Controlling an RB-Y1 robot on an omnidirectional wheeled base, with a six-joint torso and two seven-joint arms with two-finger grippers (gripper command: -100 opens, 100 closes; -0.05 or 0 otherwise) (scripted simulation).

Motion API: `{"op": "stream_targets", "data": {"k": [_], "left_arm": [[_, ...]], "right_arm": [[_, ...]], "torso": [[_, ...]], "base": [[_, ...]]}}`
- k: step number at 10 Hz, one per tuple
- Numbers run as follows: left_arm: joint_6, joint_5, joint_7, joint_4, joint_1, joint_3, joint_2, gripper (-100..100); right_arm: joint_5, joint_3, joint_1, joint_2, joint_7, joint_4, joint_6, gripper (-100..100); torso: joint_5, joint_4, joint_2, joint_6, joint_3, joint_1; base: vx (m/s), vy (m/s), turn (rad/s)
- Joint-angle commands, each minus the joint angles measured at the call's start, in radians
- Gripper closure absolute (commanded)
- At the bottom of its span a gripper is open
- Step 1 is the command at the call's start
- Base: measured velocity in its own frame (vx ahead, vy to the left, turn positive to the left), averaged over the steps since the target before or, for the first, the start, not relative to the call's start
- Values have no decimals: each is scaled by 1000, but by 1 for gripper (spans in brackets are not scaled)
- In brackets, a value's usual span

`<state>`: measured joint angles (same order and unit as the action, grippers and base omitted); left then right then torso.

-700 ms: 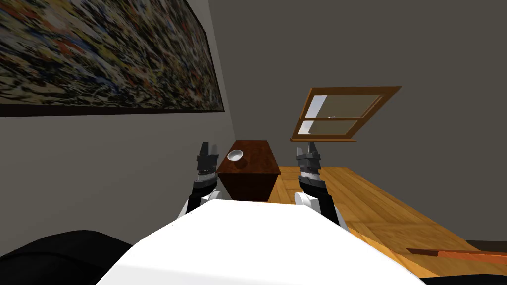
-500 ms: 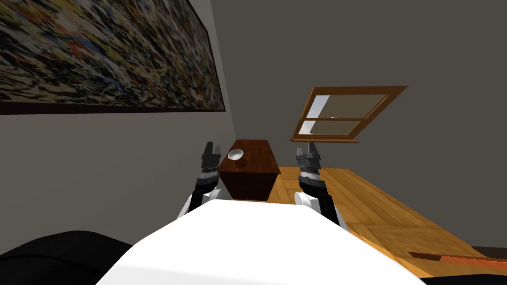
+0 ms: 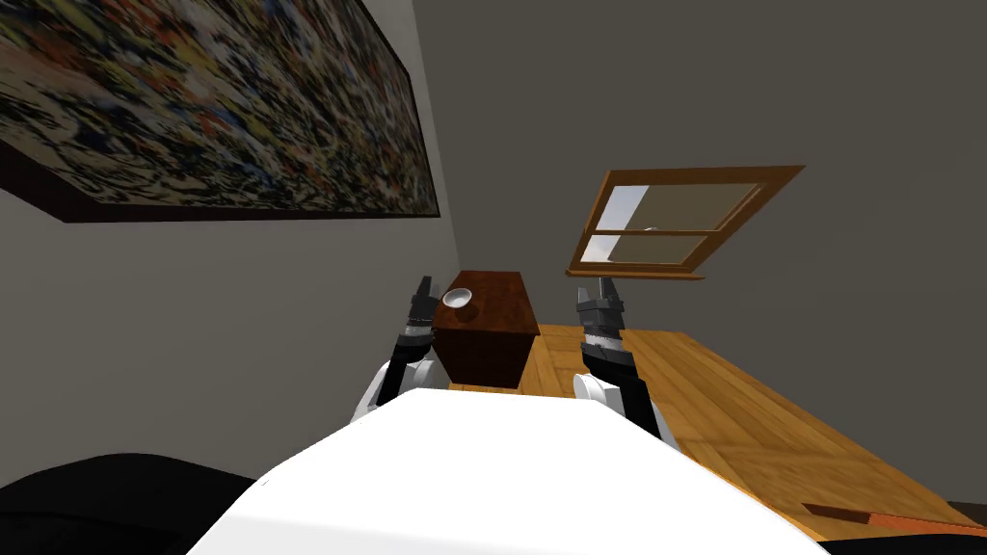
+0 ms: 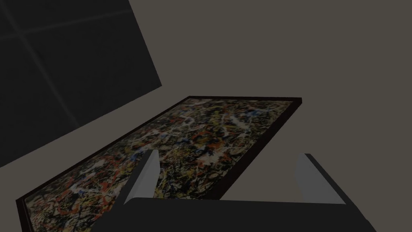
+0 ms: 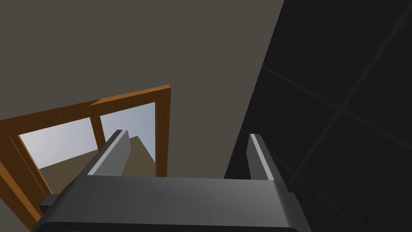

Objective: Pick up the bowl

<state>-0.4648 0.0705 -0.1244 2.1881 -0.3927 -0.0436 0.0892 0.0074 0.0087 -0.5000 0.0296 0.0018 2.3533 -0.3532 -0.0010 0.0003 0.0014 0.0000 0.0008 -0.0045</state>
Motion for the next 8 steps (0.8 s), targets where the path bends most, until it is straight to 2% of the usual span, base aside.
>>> {"op": "stream_targets", "data": {"k": [1,2,4,5,6,7,8], "left_arm": [[50,3,9,-50,50,11,17,-100],[58,3,9,-57,63,11,17,-100],[128,6,21,-122,134,23,38,-100],[139,6,21,-138,148,23,38,-100],[174,6,28,-176,184,29,48,-100],[184,6,28,-183,194,29,48,-100],[225,6,35,-227,239,35,58,-100]], "right_arm": [[0,0,0,0,0,0,0,0],[0,0,0,0,0,0,0,0],[0,0,0,0,0,0,0,0],[0,0,0,0,0,0,0,0],[0,0,0,0,0,0,0,0],[0,0,0,0,0,0,0,0],[0,0,0,0,0,0,0,0]], "torso": [[0,0,0,0,0,0],[0,0,1,0,0,-1],[0,0,0,0,0,1],[0,0,1,0,0,0],[0,0,0,0,0,0],[0,0,0,0,0,0],[0,0,-1,0,0,1]], "base": [[-50,-85,104],[-43,-56,47],[-41,-62,91],[-33,-70,43],[-27,-68,72],[-24,-50,53],[-25,-49,85]]}}
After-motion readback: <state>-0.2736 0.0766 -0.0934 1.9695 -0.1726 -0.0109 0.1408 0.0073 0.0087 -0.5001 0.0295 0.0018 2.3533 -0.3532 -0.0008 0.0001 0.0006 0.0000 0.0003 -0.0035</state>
